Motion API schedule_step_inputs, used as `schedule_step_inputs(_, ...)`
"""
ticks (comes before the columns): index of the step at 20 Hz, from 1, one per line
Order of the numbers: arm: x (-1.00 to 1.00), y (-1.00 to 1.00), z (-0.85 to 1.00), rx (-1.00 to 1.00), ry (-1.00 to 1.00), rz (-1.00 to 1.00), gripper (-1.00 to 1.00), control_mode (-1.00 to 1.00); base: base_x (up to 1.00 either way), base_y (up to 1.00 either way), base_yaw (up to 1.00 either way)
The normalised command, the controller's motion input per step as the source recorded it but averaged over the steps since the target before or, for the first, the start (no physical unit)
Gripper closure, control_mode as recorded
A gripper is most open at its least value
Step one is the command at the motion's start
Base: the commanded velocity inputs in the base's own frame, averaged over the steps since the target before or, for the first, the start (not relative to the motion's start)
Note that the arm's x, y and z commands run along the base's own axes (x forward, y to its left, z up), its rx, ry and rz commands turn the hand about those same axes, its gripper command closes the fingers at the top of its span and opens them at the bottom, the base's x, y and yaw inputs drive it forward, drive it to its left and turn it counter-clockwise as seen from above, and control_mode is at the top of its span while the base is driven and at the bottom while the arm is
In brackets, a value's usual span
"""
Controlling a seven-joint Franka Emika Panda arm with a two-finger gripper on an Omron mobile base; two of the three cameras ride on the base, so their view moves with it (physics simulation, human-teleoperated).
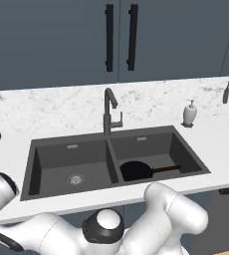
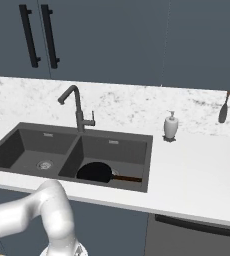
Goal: Pick the pan and sponge and place them into the sink. Then turn on the water.
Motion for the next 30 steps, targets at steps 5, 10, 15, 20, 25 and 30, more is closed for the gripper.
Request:
schedule_step_inputs(5,0.18,0.00,-0.14,0.07,-0.04,-0.11,-1.00,-1.00,0.00,0.00,0.00)
schedule_step_inputs(10,0.30,0.11,-0.14,0.05,-0.05,-0.03,-1.00,-1.00,0.00,0.00,0.00)
schedule_step_inputs(15,0.35,0.31,-0.06,0.01,-0.01,0.00,-1.00,-1.00,0.00,0.00,0.00)
schedule_step_inputs(20,0.32,0.41,-0.07,0.00,0.00,0.00,-1.00,-1.00,0.00,0.00,0.00)
schedule_step_inputs(25,0.15,0.40,-0.19,0.00,0.00,0.00,-1.00,-1.00,0.00,0.00,0.00)
schedule_step_inputs(30,0.00,0.29,-0.29,-0.02,0.00,-0.01,-1.00,-1.00,0.00,0.00,0.00)
